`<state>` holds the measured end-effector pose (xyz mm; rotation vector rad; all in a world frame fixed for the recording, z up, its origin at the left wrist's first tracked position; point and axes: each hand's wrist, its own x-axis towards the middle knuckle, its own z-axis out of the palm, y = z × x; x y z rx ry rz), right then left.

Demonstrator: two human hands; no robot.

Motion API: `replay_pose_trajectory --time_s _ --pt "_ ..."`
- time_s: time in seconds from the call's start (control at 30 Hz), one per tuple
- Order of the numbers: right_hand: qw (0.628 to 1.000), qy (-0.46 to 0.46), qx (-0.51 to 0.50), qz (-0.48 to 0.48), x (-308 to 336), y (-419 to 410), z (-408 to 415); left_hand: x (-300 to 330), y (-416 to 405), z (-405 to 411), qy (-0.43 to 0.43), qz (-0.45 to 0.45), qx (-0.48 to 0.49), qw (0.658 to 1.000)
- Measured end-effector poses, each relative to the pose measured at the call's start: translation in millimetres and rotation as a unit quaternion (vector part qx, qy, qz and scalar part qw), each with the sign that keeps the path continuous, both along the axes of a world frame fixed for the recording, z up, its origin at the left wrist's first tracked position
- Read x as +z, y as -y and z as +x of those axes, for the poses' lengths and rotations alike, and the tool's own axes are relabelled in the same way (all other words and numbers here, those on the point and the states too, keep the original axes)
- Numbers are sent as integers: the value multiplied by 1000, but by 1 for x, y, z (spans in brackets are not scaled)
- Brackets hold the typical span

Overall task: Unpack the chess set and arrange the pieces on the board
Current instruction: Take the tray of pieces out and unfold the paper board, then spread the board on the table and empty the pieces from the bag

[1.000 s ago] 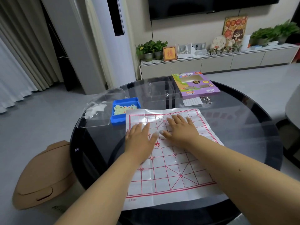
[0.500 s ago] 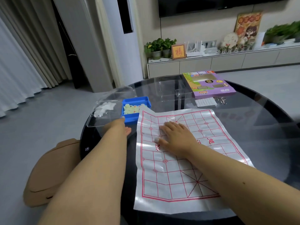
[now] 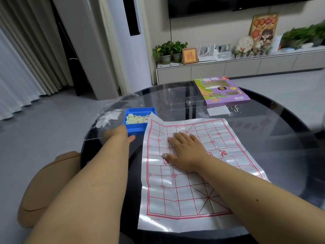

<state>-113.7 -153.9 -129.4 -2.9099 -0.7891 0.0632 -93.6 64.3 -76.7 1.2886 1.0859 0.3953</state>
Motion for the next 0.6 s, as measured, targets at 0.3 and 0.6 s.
replay_pose_trajectory --time_s 0.3,0.6 --pt "999 -26 -6 -21 5 -7 -2 34 -24 -9 84 2 0 996" --pt "999 -42 -15 -28 8 -30 9 58 -20 -19 135 12 11 991"
